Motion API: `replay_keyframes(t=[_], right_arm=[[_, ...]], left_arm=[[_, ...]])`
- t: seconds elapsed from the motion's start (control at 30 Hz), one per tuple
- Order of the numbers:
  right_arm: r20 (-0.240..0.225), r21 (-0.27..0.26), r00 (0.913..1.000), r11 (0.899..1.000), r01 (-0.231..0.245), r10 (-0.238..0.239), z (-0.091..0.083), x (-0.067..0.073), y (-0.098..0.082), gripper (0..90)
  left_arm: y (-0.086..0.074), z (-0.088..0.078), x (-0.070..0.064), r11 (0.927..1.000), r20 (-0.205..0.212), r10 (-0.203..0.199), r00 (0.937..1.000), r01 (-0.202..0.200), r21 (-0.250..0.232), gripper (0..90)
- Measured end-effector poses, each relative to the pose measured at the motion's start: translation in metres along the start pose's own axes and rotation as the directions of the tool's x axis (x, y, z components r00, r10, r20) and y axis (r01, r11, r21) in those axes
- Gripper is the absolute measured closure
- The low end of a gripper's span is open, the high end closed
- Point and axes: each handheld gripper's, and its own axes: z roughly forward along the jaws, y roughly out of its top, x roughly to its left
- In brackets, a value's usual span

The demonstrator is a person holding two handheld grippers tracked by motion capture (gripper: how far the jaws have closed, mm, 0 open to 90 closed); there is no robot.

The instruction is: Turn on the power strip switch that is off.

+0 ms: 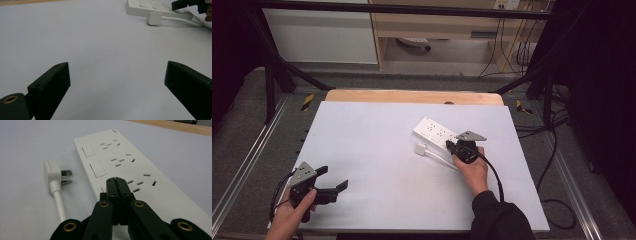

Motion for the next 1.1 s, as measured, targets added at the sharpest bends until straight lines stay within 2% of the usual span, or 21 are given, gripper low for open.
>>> replay_keyframes(t=[0.1, 0.17, 0.3, 0.5, 0.6, 0.77, 1.1], right_arm=[[0.012, 0.012, 0.9999, 1.0, 0.004, -0.004, -0.0008, -0.0023, -0.0005, 90.0], [0.013, 0.022, 0.9998, 1.0, -0.016, 0.016, -0.0026, -0.0043, -0.0006, 90.0], [0.007, 0.019, 0.9999, 1.0, -0.014, 0.014, -0.0035, -0.0056, -0.0012, 90.0], [-0.012, 0.008, 0.9999, 1.0, 0.002, -0.002, -0.0005, -0.0013, -0.0011, 90.0], [-0.009, 0.01, 1.0, 1.0, 0.0, 0.0, 0.0002, -0.0002, -0.0003, 90.0], [-0.003, -0.021, 0.9999, 1.0, -0.013, 0.013, -0.0045, -0.0029, 0.0031, 90.0], [-0.006, -0.03, 0.9998, 0.999, -0.019, 0.019, -0.0068, -0.0032, 0.0056, 88.8]], left_arm=[[-0.0001, 0.0003, 0.0003, 1.0, -0.001, -0.002, 1.0, 0.002, 0.001, 6.6], [-0.0001, 0.0007, 0.0003, 1.0, -0.001, -0.001, 1.0, 0.001, 0.002, 6.6], [0.0, 0.0004, 0.0, 1.0, 0.0, 0.0, 1.0, 0.0, 0.002, 6.6], [0.0002, 0.0004, 0.0, 1.0, 0.001, 0.0, 1.0, 0.0, -0.001, 6.6], [0.0001, 0.0006, -0.0002, 1.0, 0.0, -0.002, 1.0, 0.002, -0.001, 6.6], [0.0003, 0.0003, 0.0, 1.0, 0.001, -0.002, 1.0, 0.002, -0.004, 6.6], [0.0001, 0.001, -0.0008, 1.0, 0.0, 0.004, 1.0, -0.004, 0.001, 6.6]])
